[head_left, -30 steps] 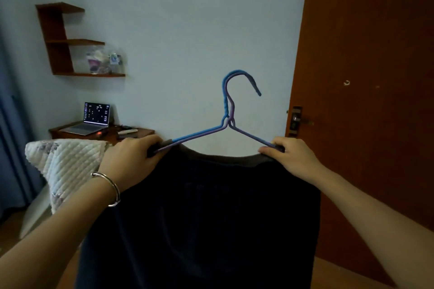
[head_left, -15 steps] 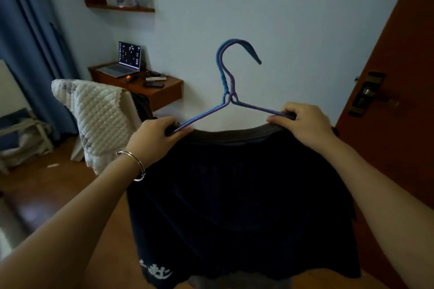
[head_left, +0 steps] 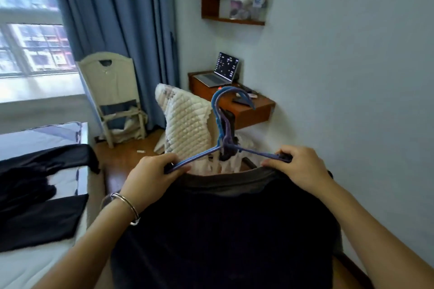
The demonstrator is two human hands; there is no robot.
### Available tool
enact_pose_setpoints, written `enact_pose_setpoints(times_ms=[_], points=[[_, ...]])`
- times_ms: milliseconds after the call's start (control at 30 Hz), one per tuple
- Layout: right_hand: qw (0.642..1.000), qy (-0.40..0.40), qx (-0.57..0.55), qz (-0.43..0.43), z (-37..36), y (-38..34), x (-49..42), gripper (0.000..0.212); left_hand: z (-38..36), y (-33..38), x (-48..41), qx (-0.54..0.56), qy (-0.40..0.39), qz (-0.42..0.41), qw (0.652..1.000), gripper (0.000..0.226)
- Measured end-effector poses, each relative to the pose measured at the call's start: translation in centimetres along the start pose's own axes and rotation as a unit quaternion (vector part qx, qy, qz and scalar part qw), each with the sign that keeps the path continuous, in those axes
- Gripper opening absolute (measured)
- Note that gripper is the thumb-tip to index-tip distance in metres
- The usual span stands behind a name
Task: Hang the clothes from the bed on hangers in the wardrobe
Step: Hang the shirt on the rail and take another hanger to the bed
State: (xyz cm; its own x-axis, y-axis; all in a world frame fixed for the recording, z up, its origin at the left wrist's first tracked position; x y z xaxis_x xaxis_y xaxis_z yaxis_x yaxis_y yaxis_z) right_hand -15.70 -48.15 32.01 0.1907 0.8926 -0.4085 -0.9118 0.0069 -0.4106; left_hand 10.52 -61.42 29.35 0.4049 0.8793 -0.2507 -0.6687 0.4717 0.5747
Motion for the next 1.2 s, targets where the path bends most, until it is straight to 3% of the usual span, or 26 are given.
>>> enact_pose_setpoints(times_ms=[133, 267, 467, 533, 633, 700, 767, 900, 1067, 1200], points=[[0.994, -0.065, -0.044, 0.081, -6.0, -3.0, -10.3, 0.031, 4.4, -5.8, -3.4, -0.007, 0.086, 0.079, 0.993, 0.015], [0.972, -0.144, -0.117, 0.148, -10.8, -6.7, -18.4, 0.039, 8.5, -10.9, -4.3, -0.042, 0.179, 0.157, 0.97, 0.021], [0.882, -0.354, -0.134, 0.282, -19.7, -11.8, -28.6, 0.081, 12.6, -17.7, -3.9, -0.082, 0.273, 0.278, 0.917, 0.015], [0.85, -0.393, -0.119, 0.331, -23.5, -13.4, -31.8, 0.084, 13.3, -19.5, -3.5, -0.091, 0.293, 0.314, 0.899, 0.013], [0.838, -0.329, -0.084, 0.426, -29.6, -15.9, -36.0, 0.047, 13.6, -21.4, -3.8, -0.107, 0.31, 0.357, 0.874, 0.01], [0.833, -0.298, -0.126, 0.45, -33.3, -17.7, -38.5, 0.021, 13.5, -22.2, -4.4, -0.12, 0.326, 0.4, 0.848, 0.015], [0.81, -0.297, -0.184, 0.471, -36.1, -20.0, -41.1, 0.011, 13.6, -23.0, -5.0, -0.131, 0.344, 0.436, 0.821, 0.025], [0.765, -0.29, -0.243, 0.522, -38.8, -25.2, -45.0, 0.015, 13.9, -22.5, -4.8, -0.128, 0.339, 0.504, 0.784, 0.045], [0.694, -0.293, -0.317, 0.576, -39.4, -31.3, -46.1, 0.031, 13.2, -21.8, -3.5, -0.145, 0.223, 0.664, 0.699, 0.048], [0.658, -0.279, -0.343, 0.609, -38.9, -35.4, -46.6, 0.025, 14.6, -21.1, -2.8, -0.195, 0.285, 0.689, 0.637, 0.048]])
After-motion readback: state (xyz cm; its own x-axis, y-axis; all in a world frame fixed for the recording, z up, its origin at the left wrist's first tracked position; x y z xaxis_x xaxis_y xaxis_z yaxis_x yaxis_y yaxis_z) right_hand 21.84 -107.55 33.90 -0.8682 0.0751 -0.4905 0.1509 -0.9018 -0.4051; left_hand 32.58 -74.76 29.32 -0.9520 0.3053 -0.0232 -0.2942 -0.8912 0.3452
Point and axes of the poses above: each hand's wrist, its own x-axis away from the middle knuckle, its own z-axis out of the back of the hand, y = z × x, the point moved 2 cm from there along -x, towards the middle knuckle, and after that the axes turned 13 degrees about z, right-handed, at the moved point
